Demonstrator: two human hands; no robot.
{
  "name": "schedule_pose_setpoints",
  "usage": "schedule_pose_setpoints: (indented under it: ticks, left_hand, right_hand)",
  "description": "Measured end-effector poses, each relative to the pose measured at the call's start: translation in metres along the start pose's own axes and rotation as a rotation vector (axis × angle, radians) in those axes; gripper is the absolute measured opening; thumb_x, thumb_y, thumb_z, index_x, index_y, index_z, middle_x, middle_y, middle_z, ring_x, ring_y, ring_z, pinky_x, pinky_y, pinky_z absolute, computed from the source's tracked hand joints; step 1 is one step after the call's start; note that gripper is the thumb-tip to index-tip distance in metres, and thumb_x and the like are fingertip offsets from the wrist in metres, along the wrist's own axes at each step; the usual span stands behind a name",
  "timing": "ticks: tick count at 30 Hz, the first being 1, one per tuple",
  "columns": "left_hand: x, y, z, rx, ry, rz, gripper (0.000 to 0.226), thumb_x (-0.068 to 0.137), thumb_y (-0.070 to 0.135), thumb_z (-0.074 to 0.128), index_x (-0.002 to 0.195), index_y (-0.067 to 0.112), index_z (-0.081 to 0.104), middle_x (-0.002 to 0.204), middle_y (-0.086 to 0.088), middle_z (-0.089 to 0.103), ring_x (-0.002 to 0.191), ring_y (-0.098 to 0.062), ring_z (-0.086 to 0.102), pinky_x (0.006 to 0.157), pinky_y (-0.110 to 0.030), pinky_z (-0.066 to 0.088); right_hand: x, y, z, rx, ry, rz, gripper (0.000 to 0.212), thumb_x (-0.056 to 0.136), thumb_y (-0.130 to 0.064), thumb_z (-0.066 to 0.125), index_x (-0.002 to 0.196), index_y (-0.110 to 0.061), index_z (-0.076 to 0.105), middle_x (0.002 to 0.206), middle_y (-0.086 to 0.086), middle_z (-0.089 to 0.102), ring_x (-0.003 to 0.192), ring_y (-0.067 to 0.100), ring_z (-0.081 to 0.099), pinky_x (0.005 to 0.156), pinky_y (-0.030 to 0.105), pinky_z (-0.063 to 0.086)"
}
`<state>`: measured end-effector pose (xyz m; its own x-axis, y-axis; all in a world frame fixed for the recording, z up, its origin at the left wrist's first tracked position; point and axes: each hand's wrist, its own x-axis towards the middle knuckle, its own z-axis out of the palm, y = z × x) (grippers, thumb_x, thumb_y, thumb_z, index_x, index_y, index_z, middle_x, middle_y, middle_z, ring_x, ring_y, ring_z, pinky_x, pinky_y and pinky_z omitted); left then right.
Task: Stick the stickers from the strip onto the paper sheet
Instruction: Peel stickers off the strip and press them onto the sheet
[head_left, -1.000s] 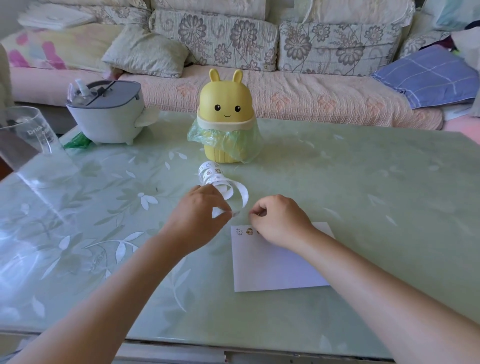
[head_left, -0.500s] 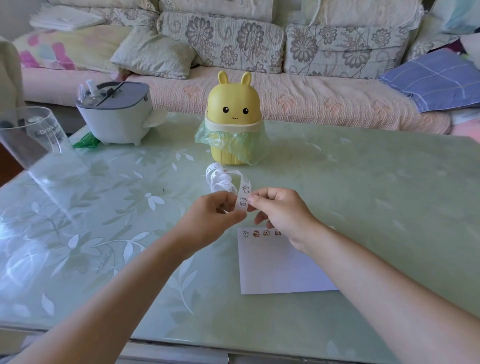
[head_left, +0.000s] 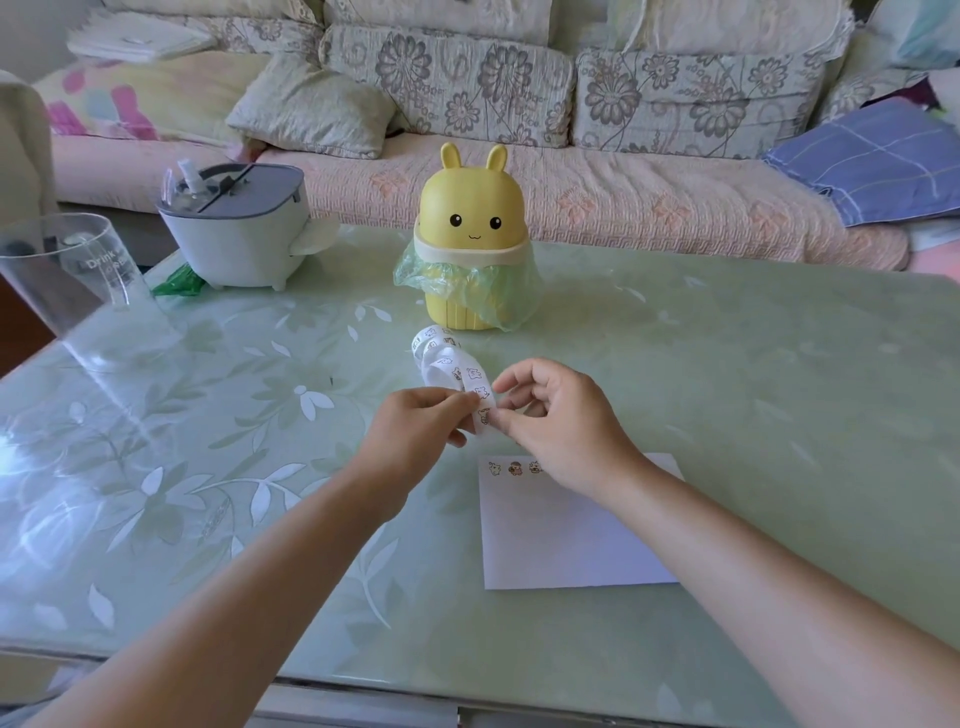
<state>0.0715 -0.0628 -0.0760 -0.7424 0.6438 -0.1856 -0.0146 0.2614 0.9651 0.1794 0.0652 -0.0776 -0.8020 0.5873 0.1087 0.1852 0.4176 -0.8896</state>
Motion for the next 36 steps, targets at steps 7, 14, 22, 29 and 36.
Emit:
schedule_pose_setpoints:
  ticks: [7, 14, 22, 29, 36]
  left_hand:
    - [-0.001, 0.001, 0.001, -0.019, -0.029, -0.057, 0.023, 0.088, 0.031, 0.064, 0.075, 0.016, 0.076, 0.075, 0.006, 0.072, 0.070, -0.013, 0.062, 0.078, -0.027, 0.046]
    - [-0.003, 0.003, 0.001, -0.037, -0.003, -0.107, 0.021, 0.085, 0.026, 0.064, 0.070, 0.015, 0.075, 0.072, 0.005, 0.072, 0.069, -0.014, 0.061, 0.078, -0.026, 0.046]
    - [-0.002, 0.000, 0.004, -0.029, 0.047, -0.148, 0.022, 0.084, 0.026, 0.065, 0.067, 0.017, 0.075, 0.068, 0.004, 0.071, 0.065, -0.015, 0.060, 0.071, -0.025, 0.045]
    - [0.003, -0.008, 0.004, 0.451, 0.188, -0.004, 0.029, 0.088, 0.035, 0.055, 0.078, 0.011, 0.069, 0.061, -0.003, 0.056, 0.054, -0.018, 0.046, 0.053, -0.027, 0.037]
    - [-0.002, -0.013, 0.010, 0.756, 0.398, 0.424, 0.032, 0.088, 0.033, 0.064, 0.112, 0.016, 0.052, 0.102, 0.001, 0.050, 0.096, -0.021, 0.050, 0.075, -0.028, 0.034]
  right_hand:
    - [-0.005, 0.001, -0.002, -0.221, 0.070, -0.181, 0.005, 0.084, -0.029, 0.081, 0.088, -0.031, 0.079, 0.058, -0.027, 0.060, 0.048, 0.008, 0.047, 0.052, 0.019, 0.039]
    - [-0.006, 0.004, 0.003, -0.419, 0.175, -0.400, 0.010, 0.079, -0.027, 0.083, 0.084, -0.034, 0.078, 0.068, -0.023, 0.054, 0.058, 0.000, 0.049, 0.054, 0.010, 0.029]
    - [-0.003, 0.008, 0.005, -0.390, 0.103, -0.385, 0.009, 0.080, -0.025, 0.082, 0.080, -0.031, 0.076, 0.083, -0.016, 0.063, 0.058, 0.002, 0.052, 0.054, 0.021, 0.039]
    - [-0.001, 0.007, -0.008, -0.098, -0.023, -0.025, 0.012, 0.084, -0.024, 0.080, 0.074, -0.025, 0.074, 0.053, -0.017, 0.056, 0.049, 0.004, 0.048, 0.051, 0.016, 0.038]
    - [-0.004, 0.016, -0.049, -0.002, -0.001, 0.210, 0.008, 0.083, -0.021, 0.080, 0.081, -0.015, 0.075, 0.059, -0.007, 0.062, 0.053, 0.010, 0.057, 0.058, 0.022, 0.047]
